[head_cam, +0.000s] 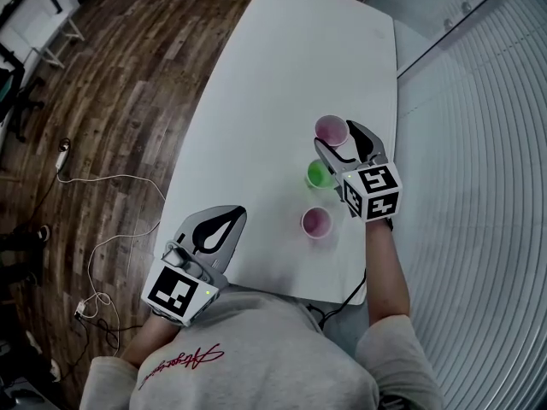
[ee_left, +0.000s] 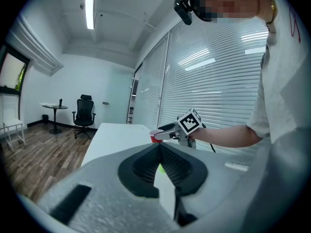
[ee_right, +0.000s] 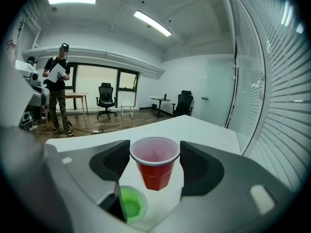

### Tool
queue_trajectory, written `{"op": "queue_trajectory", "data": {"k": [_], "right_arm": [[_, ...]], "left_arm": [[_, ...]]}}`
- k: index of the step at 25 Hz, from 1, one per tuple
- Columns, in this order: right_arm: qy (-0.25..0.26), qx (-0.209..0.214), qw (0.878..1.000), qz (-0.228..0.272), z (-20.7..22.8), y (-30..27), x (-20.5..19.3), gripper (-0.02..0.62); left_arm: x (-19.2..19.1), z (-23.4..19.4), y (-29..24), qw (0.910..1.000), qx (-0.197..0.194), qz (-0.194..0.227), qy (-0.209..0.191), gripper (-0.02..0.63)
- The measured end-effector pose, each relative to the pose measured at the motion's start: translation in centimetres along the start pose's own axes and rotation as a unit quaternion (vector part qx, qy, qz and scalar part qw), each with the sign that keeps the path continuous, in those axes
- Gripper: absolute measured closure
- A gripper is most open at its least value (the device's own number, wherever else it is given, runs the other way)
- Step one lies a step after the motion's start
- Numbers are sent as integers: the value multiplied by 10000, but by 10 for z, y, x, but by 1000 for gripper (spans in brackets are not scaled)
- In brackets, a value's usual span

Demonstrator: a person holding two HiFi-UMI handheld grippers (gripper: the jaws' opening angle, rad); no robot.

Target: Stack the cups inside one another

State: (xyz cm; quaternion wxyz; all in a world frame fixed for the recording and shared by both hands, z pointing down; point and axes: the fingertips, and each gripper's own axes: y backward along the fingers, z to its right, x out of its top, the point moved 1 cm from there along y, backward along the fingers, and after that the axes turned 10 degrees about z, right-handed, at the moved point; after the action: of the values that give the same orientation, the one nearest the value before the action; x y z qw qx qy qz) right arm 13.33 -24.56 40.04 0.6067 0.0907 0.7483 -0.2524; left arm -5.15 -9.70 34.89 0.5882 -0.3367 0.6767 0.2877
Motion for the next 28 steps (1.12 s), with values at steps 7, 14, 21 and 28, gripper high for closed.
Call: {"op": "queue_trajectory", "data": {"k": [7,14,21,28], "right_arm": [[-36,-81,9999,53,-12,19,2,272],[-39,-179,9998,77,-19,34,1,272],[-96,-231,9995,195,-30,51,7,272],[-226,-287,9988,313,-39,71,13,272]], "left_arm": [[-8,8,10,9997,-180,-167,5,612],[-6,13,13,9996,-285,-87,-32,612],[-7,20,16,9993,-378,-77,-37,612],[-8,28,15,9984,-548,-118,-41,612]]}}
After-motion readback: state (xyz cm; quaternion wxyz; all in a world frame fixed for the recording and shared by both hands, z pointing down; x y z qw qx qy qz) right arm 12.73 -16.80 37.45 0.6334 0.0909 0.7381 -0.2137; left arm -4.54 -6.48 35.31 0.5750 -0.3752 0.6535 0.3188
